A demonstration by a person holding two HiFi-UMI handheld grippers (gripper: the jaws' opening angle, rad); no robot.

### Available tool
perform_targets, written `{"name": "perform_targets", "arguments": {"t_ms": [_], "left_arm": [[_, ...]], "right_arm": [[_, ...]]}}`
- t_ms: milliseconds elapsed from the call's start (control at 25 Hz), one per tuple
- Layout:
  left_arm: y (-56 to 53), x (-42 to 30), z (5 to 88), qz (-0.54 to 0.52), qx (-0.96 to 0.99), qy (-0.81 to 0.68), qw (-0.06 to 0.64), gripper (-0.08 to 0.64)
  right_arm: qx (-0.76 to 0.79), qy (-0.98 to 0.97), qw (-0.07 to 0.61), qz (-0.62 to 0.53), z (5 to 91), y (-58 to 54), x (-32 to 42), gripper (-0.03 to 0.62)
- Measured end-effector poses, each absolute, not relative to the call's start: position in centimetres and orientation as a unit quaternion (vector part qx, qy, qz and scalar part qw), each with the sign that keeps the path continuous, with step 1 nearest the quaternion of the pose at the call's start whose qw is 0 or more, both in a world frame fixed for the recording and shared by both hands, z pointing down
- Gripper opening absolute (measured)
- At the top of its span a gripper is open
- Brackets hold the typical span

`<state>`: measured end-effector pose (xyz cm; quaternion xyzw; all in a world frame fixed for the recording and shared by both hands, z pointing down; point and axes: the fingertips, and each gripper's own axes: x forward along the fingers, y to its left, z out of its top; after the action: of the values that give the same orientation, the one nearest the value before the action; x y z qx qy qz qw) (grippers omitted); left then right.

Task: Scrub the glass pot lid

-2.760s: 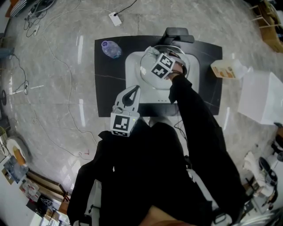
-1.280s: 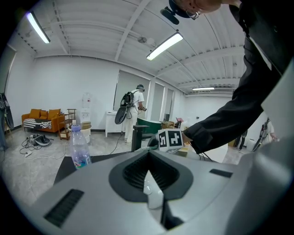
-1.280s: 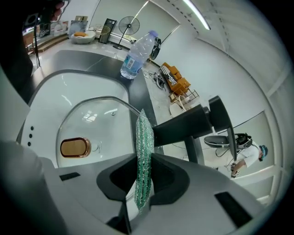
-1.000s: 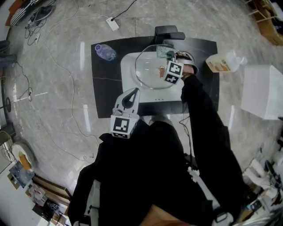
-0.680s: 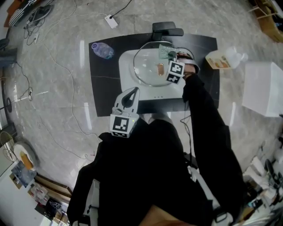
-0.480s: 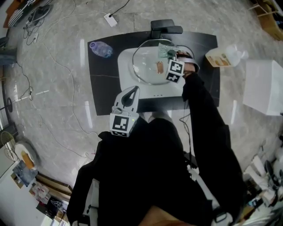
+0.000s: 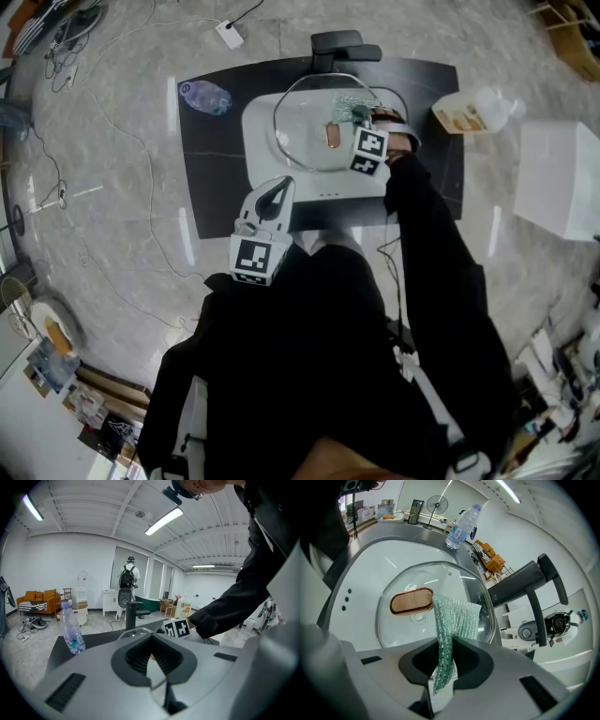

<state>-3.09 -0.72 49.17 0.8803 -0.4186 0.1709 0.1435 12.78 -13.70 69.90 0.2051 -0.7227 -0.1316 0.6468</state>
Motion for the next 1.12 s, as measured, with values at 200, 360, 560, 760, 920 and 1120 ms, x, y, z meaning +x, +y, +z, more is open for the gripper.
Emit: {"name": "perform_targets", "arguments": {"t_ms": [200,360,560,760,920,1120], "left_arm": [[-0.4,-2.7,49.1,0.167,0.88,-0.42,0.148,0.003],[-0.2,-2.5,48.9,0.163,0.879,-0.421,0.154,0.003],[0.2,-2.5,49.2,0.171,0.881,-0.416,0.146,0.003],[0.5,-2.6,49.1,0.177,0.883,-0.411,0.14,0.003],[0.7,-2.3,49.1,0.17,0.881,-0.415,0.149,0.003],[1.1,-2.4,48.9,0.166,0.881,-0.417,0.151,0.003]], "right_arm": [[0.208,-0.723,0.647,-0.126,70.1,-12.9,13.2,0.063],[0.206,-0.724,0.647,-0.122,70.4,-12.3,13.6,0.063],[0.202,-0.723,0.651,-0.111,71.2,-10.5,14.1,0.063],[0.188,-0.719,0.66,-0.111,72.1,-8.2,14.4,0.063],[0.191,-0.717,0.662,-0.104,73.0,-7.3,14.5,0.063],[0.183,-0.716,0.667,-0.094,73.8,-5.8,14.5,0.064]]}}
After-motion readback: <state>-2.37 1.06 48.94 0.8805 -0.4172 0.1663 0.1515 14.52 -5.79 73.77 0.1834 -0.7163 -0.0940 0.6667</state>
